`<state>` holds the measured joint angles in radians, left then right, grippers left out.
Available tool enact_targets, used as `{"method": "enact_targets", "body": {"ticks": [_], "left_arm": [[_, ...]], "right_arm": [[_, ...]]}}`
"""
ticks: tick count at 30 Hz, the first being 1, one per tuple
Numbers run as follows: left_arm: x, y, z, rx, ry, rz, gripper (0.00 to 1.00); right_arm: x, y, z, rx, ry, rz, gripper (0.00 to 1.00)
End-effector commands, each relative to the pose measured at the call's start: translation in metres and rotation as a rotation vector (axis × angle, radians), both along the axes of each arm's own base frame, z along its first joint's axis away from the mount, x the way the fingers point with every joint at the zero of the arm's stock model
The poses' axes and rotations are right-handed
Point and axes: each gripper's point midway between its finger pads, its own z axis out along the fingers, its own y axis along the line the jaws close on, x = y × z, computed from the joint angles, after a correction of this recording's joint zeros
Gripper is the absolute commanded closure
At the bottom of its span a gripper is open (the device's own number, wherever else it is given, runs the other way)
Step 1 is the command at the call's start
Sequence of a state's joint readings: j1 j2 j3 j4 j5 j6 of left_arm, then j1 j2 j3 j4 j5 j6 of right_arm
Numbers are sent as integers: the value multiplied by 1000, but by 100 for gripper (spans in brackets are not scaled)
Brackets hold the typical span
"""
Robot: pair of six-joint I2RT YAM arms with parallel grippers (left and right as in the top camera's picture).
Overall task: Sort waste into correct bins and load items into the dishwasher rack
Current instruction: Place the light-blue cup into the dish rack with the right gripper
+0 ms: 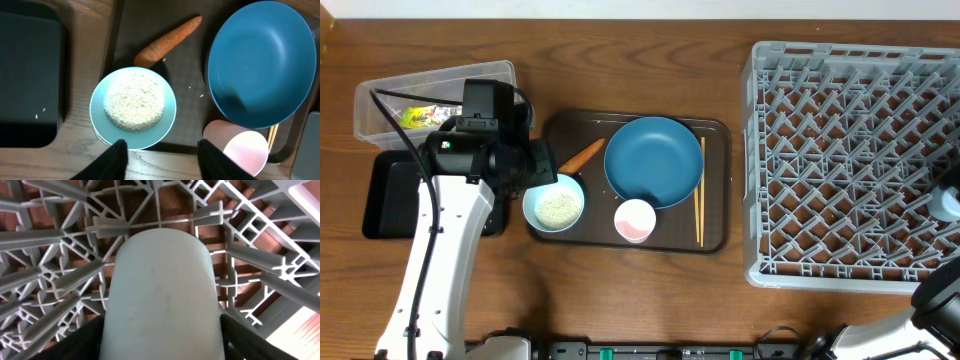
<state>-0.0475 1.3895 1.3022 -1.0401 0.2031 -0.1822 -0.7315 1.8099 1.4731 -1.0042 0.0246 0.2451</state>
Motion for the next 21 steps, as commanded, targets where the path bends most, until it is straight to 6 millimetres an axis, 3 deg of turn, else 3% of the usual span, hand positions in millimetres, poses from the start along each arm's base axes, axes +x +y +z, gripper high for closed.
{"method": "enact_targets", "body": {"ticks": [1, 7, 13, 17, 21], "left_arm": [[0, 3, 3, 11, -8, 1, 50], [-1, 2, 2, 10, -4, 0, 48], [-4, 1, 1, 4, 12, -3, 48], [-8, -13, 2, -71, 27, -31, 48], [-13, -30, -1, -116, 41, -80, 48]], "right_arm": [[-1, -6, 0, 1, -11, -24, 21], [8, 5, 9, 40, -73, -1, 20], [33, 38, 64, -4, -224, 154, 20], [41, 88, 104, -38, -293, 341, 20], [39, 158, 112, 26, -273, 574, 18]]}}
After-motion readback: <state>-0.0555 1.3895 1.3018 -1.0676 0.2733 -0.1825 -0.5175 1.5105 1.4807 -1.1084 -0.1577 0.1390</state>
